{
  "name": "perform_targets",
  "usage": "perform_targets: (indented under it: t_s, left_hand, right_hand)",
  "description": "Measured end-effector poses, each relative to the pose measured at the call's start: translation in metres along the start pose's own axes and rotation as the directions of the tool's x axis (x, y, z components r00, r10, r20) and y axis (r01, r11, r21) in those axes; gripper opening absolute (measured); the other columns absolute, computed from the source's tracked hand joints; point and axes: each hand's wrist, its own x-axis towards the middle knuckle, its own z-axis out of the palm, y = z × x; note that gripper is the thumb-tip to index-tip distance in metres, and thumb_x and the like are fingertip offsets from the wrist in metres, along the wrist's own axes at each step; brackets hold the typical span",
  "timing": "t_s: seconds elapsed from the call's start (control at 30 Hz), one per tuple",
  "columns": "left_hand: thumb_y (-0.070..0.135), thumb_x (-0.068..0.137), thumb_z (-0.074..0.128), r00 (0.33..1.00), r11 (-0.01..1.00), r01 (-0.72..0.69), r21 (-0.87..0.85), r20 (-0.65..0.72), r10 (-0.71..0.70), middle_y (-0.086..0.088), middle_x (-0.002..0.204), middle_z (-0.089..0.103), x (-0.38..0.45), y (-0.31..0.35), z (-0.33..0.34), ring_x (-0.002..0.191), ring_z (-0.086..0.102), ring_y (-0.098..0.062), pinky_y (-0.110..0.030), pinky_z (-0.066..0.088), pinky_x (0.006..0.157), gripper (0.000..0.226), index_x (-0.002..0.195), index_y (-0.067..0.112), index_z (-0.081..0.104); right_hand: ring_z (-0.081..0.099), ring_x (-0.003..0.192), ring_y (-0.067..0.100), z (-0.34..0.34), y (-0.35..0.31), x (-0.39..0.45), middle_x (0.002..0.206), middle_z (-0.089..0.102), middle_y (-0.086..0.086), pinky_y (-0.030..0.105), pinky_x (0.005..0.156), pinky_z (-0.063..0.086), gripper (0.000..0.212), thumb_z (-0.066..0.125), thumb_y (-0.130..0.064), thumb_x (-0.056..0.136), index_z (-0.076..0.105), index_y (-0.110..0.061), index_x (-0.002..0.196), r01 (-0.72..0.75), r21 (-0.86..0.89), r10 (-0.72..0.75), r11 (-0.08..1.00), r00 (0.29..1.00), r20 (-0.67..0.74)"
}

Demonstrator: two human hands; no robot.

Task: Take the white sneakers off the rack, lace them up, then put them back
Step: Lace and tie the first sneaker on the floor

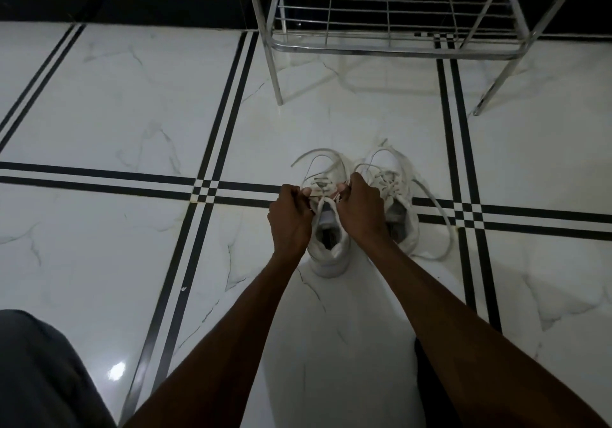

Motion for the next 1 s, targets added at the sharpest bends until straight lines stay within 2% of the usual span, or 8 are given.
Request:
perform_targets:
  t_s: [0.13,0.33,0.53,0.63,0.73,0.83,0.93,1.0]
  left_hand:
    - [0.012,0.101,0.054,0.998,0.989,0.051,-0.137,-0.027,-0.056,-0.01,0.094,0.073,-0.003,0.0,0.004,0.084,0.07,-0.027,-0.043,0.059,0.075,0.013,0.101,0.004,0.064]
    - [0.026,0.1,0.055,0.982,0.942,0.127,-0.309,0.172,-0.076,-0.009,0.093,0.072,0.007,-0.003,-0.005,0.089,0.071,-0.029,-0.057,0.06,0.08,0.016,0.097,0.011,0.061]
    - [0.028,0.102,0.061,0.972,0.803,0.132,-0.581,0.234,0.009,-0.01,0.098,0.078,0.017,0.023,-0.043,0.09,0.074,-0.018,-0.034,0.063,0.082,0.03,0.107,-0.001,0.066]
    - [0.027,0.101,0.062,0.97,0.814,0.019,-0.58,0.209,0.126,-0.007,0.097,0.078,0.032,0.039,-0.061,0.095,0.074,-0.017,-0.032,0.06,0.089,0.023,0.104,0.006,0.071]
    - [0.03,0.099,0.065,0.944,0.849,-0.129,-0.512,0.199,0.263,-0.003,0.098,0.079,0.042,0.05,-0.072,0.099,0.072,-0.017,-0.032,0.056,0.089,0.023,0.099,0.01,0.076]
    - [0.028,0.1,0.065,0.909,0.857,-0.167,-0.487,0.261,0.325,-0.005,0.098,0.079,0.047,0.053,-0.076,0.095,0.073,-0.013,-0.024,0.054,0.085,0.026,0.099,0.006,0.077]
    - [0.031,0.107,0.051,0.876,0.867,-0.081,-0.491,0.381,0.298,-0.009,0.087,0.072,0.044,0.045,-0.072,0.077,0.066,-0.011,-0.019,0.052,0.069,0.039,0.099,-0.003,0.069]
    - [0.034,0.111,0.038,0.847,0.896,-0.041,-0.442,0.461,0.266,-0.005,0.084,0.069,0.041,0.035,-0.066,0.079,0.064,-0.009,-0.022,0.052,0.075,0.046,0.095,0.0,0.064]
  right_hand:
    - [0.06,0.101,0.045,0.0,-0.004,-0.004,0.107,0.065,0.024,0.05,0.083,0.049,0.016,0.05,-0.015,0.097,0.052,-0.004,0.108,-0.045,0.011,0.045,0.999,0.999,-0.005]
    - [0.066,0.086,0.034,-0.009,0.003,0.004,0.088,0.07,0.012,0.042,0.072,0.052,0.027,0.051,-0.03,0.099,0.054,-0.01,0.082,-0.046,0.159,0.034,0.986,0.996,0.079]
    - [0.073,0.091,0.024,-0.041,0.005,0.024,0.091,0.076,0.006,0.039,0.075,0.06,0.017,0.061,-0.016,0.098,0.071,-0.018,0.084,-0.271,0.765,0.174,0.584,0.962,0.209]
    - [0.066,0.07,0.005,-0.047,-0.006,0.033,0.084,0.076,0.004,0.022,0.059,0.05,0.014,0.064,-0.022,0.096,0.076,-0.015,0.097,-0.13,0.66,0.066,0.74,0.991,0.121]
    - [0.059,0.061,-0.003,-0.049,-0.029,0.03,0.085,0.075,0.009,0.017,0.063,0.045,0.018,0.06,-0.009,0.095,0.077,-0.003,0.092,0.11,0.379,-0.244,0.919,0.913,0.326]
    - [0.059,0.071,0.007,-0.054,-0.05,0.023,0.087,0.072,0.003,0.02,0.068,0.044,0.026,0.055,-0.021,0.1,0.075,-0.009,0.091,0.21,0.258,-0.321,0.943,0.782,0.535]
    - [0.055,0.059,0.004,-0.055,-0.05,0.03,0.066,0.065,-0.01,0.022,0.063,0.04,0.036,0.057,-0.045,0.097,0.069,-0.032,0.065,0.226,0.245,-0.321,0.943,0.817,0.479]
    - [0.051,0.056,0.009,-0.057,-0.042,0.038,0.064,0.064,-0.002,0.028,0.062,0.039,0.041,0.059,-0.047,0.095,0.068,-0.02,0.066,0.271,0.2,-0.333,0.941,0.844,0.42]
